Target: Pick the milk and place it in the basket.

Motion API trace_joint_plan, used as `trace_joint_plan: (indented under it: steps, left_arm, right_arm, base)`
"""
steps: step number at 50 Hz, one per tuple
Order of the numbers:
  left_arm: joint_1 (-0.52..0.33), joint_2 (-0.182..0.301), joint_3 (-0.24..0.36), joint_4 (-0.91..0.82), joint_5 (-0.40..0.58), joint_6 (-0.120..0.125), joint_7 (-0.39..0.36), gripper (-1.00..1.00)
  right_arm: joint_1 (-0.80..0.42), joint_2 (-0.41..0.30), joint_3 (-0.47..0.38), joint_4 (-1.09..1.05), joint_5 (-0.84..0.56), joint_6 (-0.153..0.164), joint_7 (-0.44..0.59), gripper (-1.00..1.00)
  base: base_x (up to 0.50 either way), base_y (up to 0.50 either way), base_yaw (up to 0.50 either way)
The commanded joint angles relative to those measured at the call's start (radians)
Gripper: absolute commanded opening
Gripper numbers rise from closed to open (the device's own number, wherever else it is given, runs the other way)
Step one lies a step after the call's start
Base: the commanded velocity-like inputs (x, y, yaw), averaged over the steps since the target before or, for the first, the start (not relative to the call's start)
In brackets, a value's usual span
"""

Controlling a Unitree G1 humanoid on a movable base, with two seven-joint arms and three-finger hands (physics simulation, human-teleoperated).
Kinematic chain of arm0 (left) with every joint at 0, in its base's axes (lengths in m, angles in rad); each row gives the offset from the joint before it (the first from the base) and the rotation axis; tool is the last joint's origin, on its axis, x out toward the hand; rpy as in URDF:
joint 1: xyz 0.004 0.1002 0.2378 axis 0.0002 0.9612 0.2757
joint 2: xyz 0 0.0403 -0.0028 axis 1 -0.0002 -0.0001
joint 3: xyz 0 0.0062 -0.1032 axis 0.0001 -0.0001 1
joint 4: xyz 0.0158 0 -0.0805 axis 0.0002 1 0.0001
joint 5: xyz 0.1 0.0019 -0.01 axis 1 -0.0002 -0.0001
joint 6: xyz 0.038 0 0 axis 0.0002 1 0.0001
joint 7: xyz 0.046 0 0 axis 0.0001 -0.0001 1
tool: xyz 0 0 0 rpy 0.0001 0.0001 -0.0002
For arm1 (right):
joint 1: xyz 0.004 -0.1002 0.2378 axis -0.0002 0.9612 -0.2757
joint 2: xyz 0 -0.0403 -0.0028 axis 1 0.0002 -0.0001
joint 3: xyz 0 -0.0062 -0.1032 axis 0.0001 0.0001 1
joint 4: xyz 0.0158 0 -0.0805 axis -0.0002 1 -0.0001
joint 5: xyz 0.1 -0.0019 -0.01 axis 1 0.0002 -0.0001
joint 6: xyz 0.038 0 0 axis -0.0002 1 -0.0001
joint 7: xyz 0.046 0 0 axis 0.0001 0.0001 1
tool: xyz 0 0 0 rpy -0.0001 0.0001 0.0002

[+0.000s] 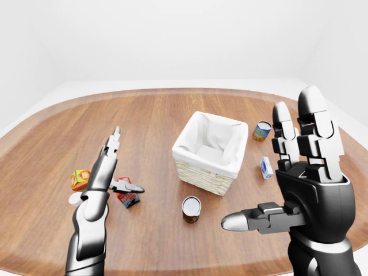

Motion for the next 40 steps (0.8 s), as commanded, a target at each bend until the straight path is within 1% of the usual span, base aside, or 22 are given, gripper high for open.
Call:
trace_joint_plan:
  steps: [1,3,5,6,8,12,13,14,16,17,18,19,23,25,26,27,31,35,40]
  left_arm:
    - [-0.033,0.027,-0.002,0.124,-0.002,-0.033,0.055,1.00]
    - [-0.033,0.031,0.003,0.148,-0.010,-0.044,0.062,1.00]
    - [-0.028,0.031,0.003,0.148,-0.013,-0.044,0.061,1.00]
    - [-0.010,0.022,0.005,0.135,-0.030,-0.033,0.041,1.00]
    - [0.009,0.016,0.003,0.126,-0.031,-0.038,0.035,1.00]
    - [0.029,0.009,0.010,0.096,-0.028,-0.036,0.026,1.00]
    - [0.033,0.009,0.014,0.088,-0.026,-0.039,0.027,1.00]
    - [0.032,0.012,0.017,0.092,-0.012,-0.049,0.042,1.00]
    - [0.029,0.011,0.023,0.105,-0.030,-0.046,0.031,1.00]
    - [0.025,0.015,0.025,0.123,-0.030,-0.057,0.039,1.00]
    - [0.018,0.023,0.027,0.167,-0.029,-0.077,0.055,1.00]
    - [0.016,0.025,0.027,0.180,-0.030,-0.079,0.062,1.00]
    - [0.011,0.033,0.033,0.195,-0.036,-0.079,0.069,1.00]
    - [0.012,0.031,0.037,0.167,-0.046,-0.058,0.056,1.00]
    - [0.017,0.030,0.036,0.158,-0.044,-0.057,0.054,1.00]
    - [0.021,0.028,0.035,0.154,-0.042,-0.058,0.054,1.00]
    - [0.009,0.031,0.028,0.205,-0.039,-0.079,0.075,1.00]
    - [0.006,0.030,0.007,0.272,-0.029,-0.079,0.107,1.00]
    - [-0.006,0.034,0.000,0.298,-0.031,-0.079,0.116,1.00]
  right_arm:
    - [-0.002,0.001,-0.002,0.000,0.003,0.000,-0.002,1.00]
    - [-0.002,0.002,-0.004,0.000,0.005,0.000,-0.003,1.00]
    - [-0.002,0.002,-0.005,0.000,0.007,0.000,-0.004,1.00]
    - [-0.003,0.002,-0.007,0.000,0.008,0.000,-0.005,1.00]
    - [-0.004,0.001,-0.007,0.000,0.008,0.000,-0.006,1.00]
    - [-0.004,0.000,-0.007,0.000,0.009,0.000,-0.008,1.00]
    - [-0.005,0.001,-0.007,0.000,0.009,0.000,-0.007,1.00]
    - [-0.005,0.001,-0.009,0.000,0.010,0.000,-0.007,1.00]
    - [-0.006,0.001,-0.011,0.000,0.011,0.000,-0.006,1.00]
    - [-0.006,0.001,-0.011,0.000,0.011,0.000,-0.006,1.00]
    - [-0.007,0.001,-0.010,0.000,0.010,0.000,-0.007,1.00]
    - [-0.007,0.001,-0.009,0.000,0.010,0.000,-0.007,1.00]
    - [-0.010,0.000,-0.012,0.000,0.011,0.000,-0.007,1.00]
    - [-0.010,-0.001,-0.010,0.000,0.011,0.000,-0.007,1.00]
    - [-0.009,-0.001,-0.008,0.000,0.010,0.000,-0.008,1.00]
    - [-0.009,-0.001,-0.007,0.000,0.008,0.000,-0.008,1.00]
    - [-0.005,0.001,-0.008,0.000,0.009,0.000,-0.004,1.00]
    - [-0.009,0.002,-0.019,0.000,0.015,0.000,-0.003,1.00]
    - [-0.008,0.001,-0.016,0.000,0.015,0.000,-0.005,1.00]
  base:
    - [0.00,0.00,0.00]
    - [0.00,0.00,0.00]
    - [0.00,0.00,0.00]
    - [0.00,0.00,0.00]
    - [0.00,0.00,0.00]
    - [0.00,0.00,0.00]
    - [0.00,0.00,0.00]
    - [0.00,0.00,0.00]
    - [0.00,0.00,0.00]
    - [0.00,0.00,0.00]
    - [0.00,0.00,0.00]
    - [0.00,0.00,0.00]
    - [0.00,0.00,0.00]
    - [0.00,0.00,0.00]
    - [0.00,0.00,0.00]
    - [0.00,0.00,0.00]
    - [0.00,0.00,0.00]
    - [0.00,0.00,0.00]
    - [0.00,0.00,0.00]
